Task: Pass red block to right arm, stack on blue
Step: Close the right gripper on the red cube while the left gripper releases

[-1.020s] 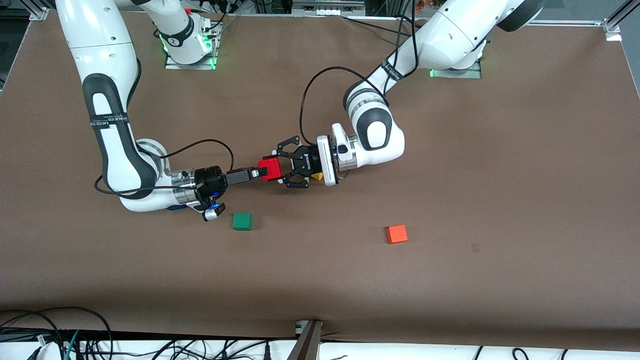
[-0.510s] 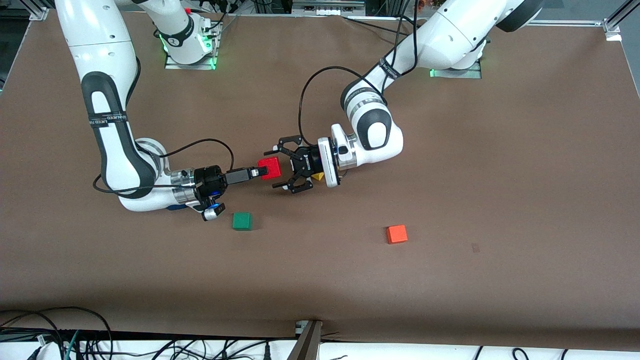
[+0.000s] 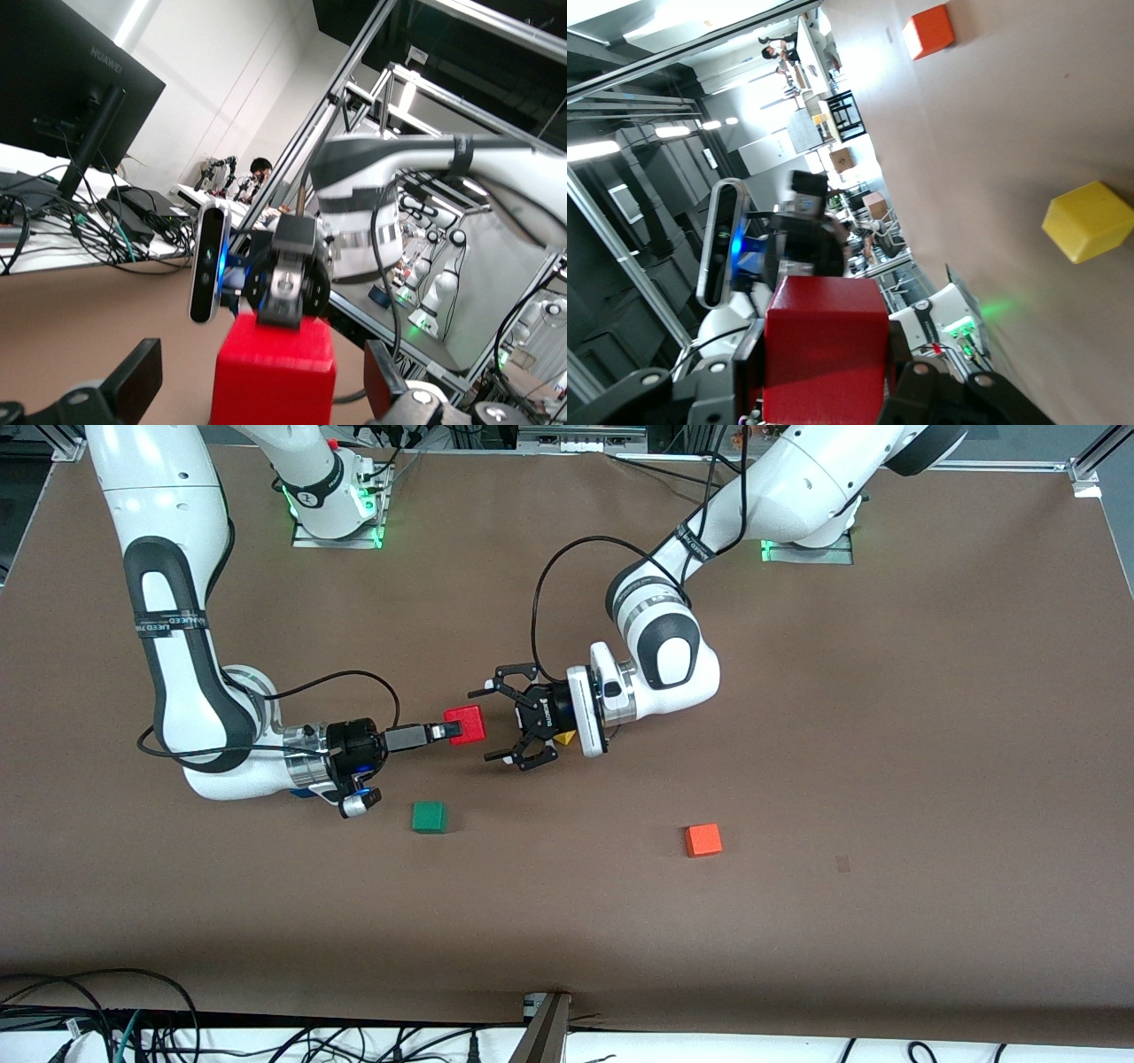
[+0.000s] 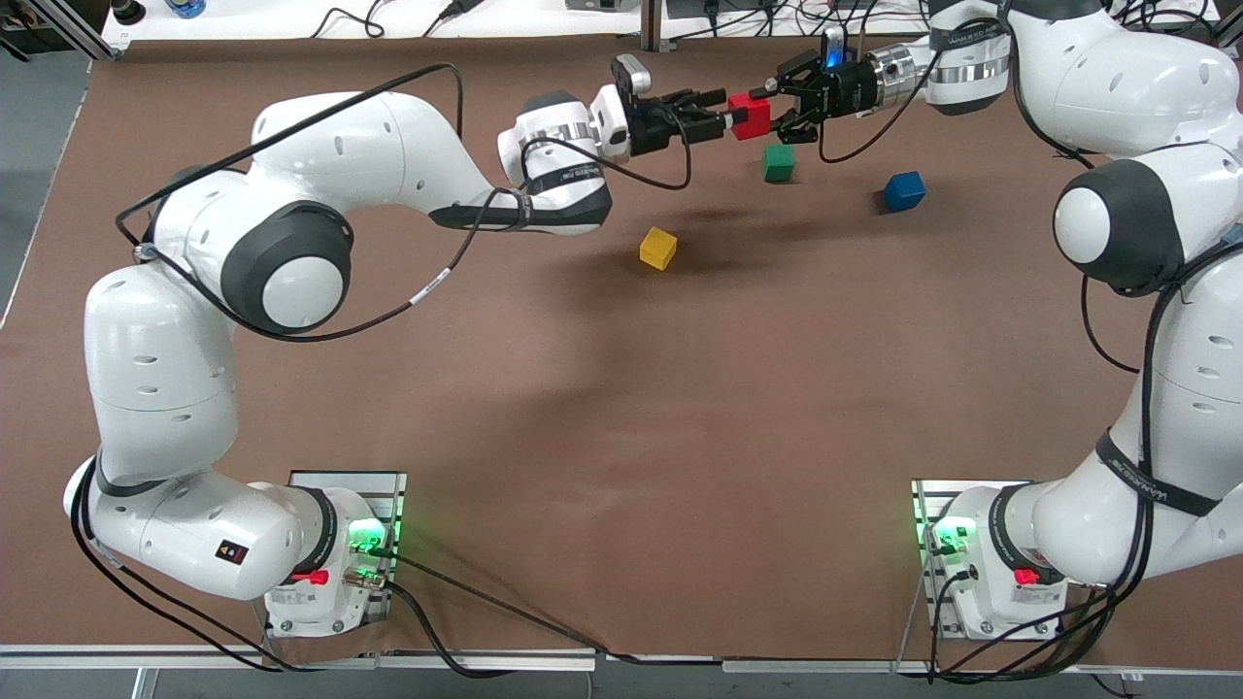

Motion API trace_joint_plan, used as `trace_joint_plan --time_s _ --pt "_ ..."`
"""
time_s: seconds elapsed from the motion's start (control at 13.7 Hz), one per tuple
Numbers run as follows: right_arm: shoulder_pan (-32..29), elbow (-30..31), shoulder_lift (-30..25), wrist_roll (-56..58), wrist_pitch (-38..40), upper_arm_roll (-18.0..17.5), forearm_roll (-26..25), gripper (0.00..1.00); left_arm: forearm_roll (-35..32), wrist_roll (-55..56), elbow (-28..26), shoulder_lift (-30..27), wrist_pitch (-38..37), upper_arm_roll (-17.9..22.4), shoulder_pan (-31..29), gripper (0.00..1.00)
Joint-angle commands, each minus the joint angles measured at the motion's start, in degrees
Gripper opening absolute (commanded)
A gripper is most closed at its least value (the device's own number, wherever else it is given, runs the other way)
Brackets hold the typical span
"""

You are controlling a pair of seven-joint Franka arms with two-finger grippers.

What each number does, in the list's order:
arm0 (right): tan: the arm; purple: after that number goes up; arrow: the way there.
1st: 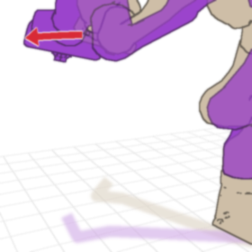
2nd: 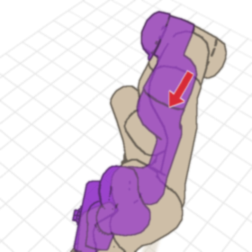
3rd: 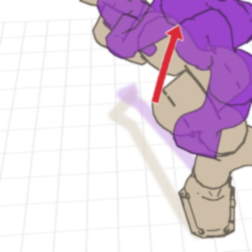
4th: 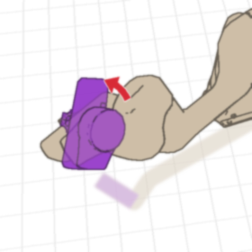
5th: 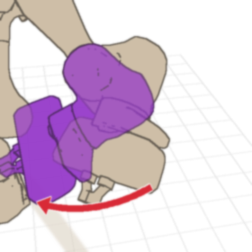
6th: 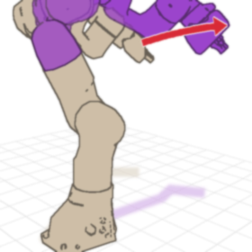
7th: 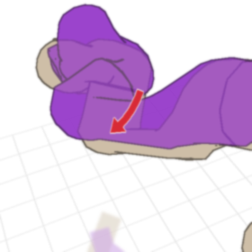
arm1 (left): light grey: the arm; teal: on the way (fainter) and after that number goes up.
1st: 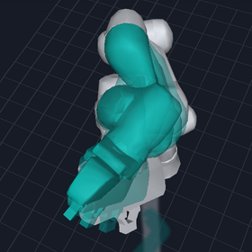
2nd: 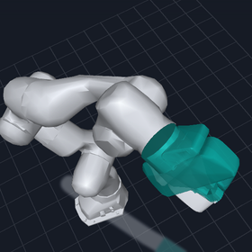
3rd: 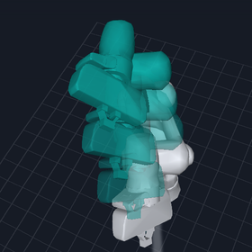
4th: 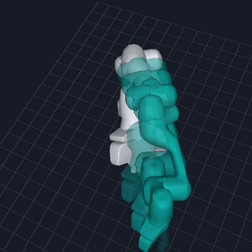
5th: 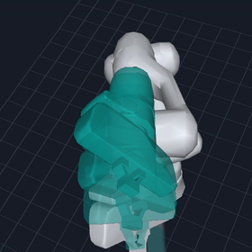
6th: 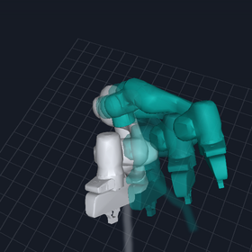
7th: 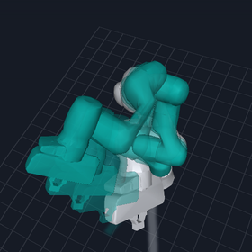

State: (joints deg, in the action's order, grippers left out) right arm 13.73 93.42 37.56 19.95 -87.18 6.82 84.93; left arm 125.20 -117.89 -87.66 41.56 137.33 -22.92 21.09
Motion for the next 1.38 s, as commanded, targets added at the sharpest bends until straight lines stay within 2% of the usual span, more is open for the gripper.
trace_joint_plan --time_s 0.0,0.15,0.66,0.87,1.09,1.31 --pt "-0.1 -1.3 -1.0 0.6 0.0 1.3 -4.0 0.01 0.9 2.9 -6.8 -7.1 1.0 0.6 -1.1 1.00" --pt "-0.1 -3.2 -1.0 0.1 -0.1 2.9 -8.3 0.01 -1.6 4.9 -8.2 -9.4 4.9 0.3 -2.2 1.00" --pt "0.1 -9.4 -2.5 0.1 -1.0 7.4 -29.9 0.01 -18.9 21.7 -7.8 -9.7 5.0 0.4 -4.3 1.00" --pt "0.4 -12.3 -2.6 0.1 -1.7 7.8 -44.3 0.01 -26.5 28.6 -7.3 -9.7 4.5 0.3 -5.2 1.00" --pt "0.3 -12.6 -3.0 0.4 -3.8 7.8 -55.4 0.01 -30.3 32.8 -7.2 -10.3 4.3 0.4 -5.9 1.00" --pt "0.8 -12.6 -3.0 0.5 -8.3 7.6 -64.8 0.01 -41.1 43.4 -7.2 -11.5 4.3 0.4 -5.9 1.00"
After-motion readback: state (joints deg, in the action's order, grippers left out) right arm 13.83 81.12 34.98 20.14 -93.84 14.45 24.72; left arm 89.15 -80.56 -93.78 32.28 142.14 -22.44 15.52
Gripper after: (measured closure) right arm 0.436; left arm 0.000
